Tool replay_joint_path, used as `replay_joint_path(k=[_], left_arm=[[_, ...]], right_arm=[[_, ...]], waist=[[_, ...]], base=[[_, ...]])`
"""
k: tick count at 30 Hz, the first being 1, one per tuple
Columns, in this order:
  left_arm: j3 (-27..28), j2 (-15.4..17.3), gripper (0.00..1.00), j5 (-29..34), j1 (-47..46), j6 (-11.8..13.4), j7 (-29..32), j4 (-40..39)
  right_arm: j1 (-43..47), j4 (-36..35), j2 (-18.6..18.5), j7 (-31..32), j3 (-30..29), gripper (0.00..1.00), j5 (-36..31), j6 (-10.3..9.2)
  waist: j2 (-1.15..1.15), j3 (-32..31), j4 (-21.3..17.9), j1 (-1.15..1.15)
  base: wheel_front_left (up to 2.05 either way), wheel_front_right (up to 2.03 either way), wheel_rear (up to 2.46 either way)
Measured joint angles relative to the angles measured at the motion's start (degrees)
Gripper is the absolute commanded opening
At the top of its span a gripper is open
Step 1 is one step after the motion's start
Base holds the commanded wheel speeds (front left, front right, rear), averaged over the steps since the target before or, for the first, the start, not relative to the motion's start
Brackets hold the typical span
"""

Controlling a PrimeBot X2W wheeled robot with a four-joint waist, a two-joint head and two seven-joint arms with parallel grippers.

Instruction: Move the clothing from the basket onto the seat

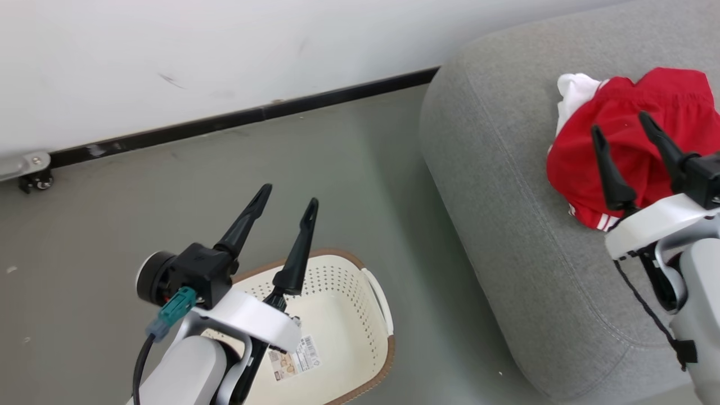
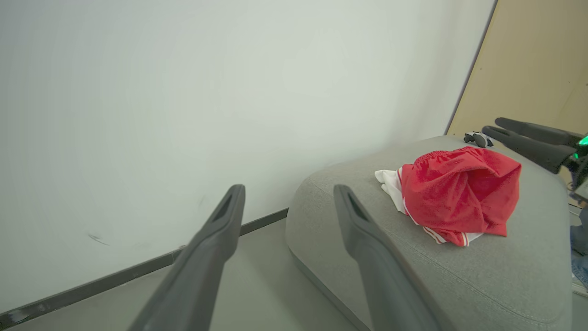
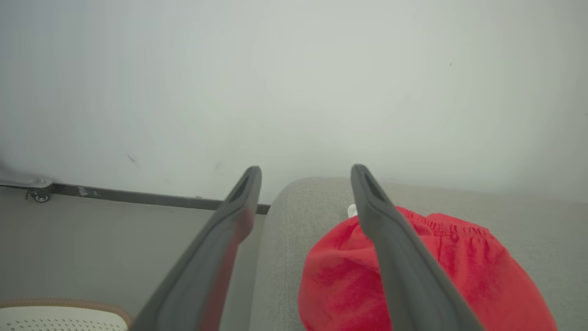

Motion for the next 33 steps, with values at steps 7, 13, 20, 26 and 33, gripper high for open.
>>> replay_joint_path(k=[7,13,20,26,33], left_arm=[[2.71,0.15,1.00,-0.89,2.97,2.10,-0.38,0.46],[4.90,0.01,1.00,-1.58,5.55,3.92,-0.45,0.48],[7.53,-0.18,1.00,-1.82,9.10,6.51,-0.53,0.43],[9.31,-0.56,1.00,-1.64,10.69,7.88,-0.76,-0.20],[10.84,-1.19,1.00,-0.46,12.54,9.70,-0.76,-0.63]], right_arm=[[-0.01,-2.55,1.87,-0.51,1.75,1.00,-1.21,0.00],[0.40,-3.34,4.55,-0.77,1.78,1.00,-1.90,0.00],[3.70,-3.57,7.99,-1.12,0.55,1.00,-1.11,0.00],[5.71,-4.08,10.22,-1.19,-0.53,1.00,-1.08,0.00],[8.75,-4.77,12.14,-1.25,-0.05,1.00,-2.11,0.00]], waist=[[0.00,-1.72,2.35,0.00],[0.00,-3.07,4.76,0.00],[0.00,-4.53,7.84,0.00],[0.00,-5.71,10.44,0.00],[0.00,-7.13,13.27,0.00]], base=[[0.00,0.00,0.00],[0.00,0.00,0.00],[0.00,0.00,0.00],[0.00,0.00,0.00],[0.00,0.00,0.00]])
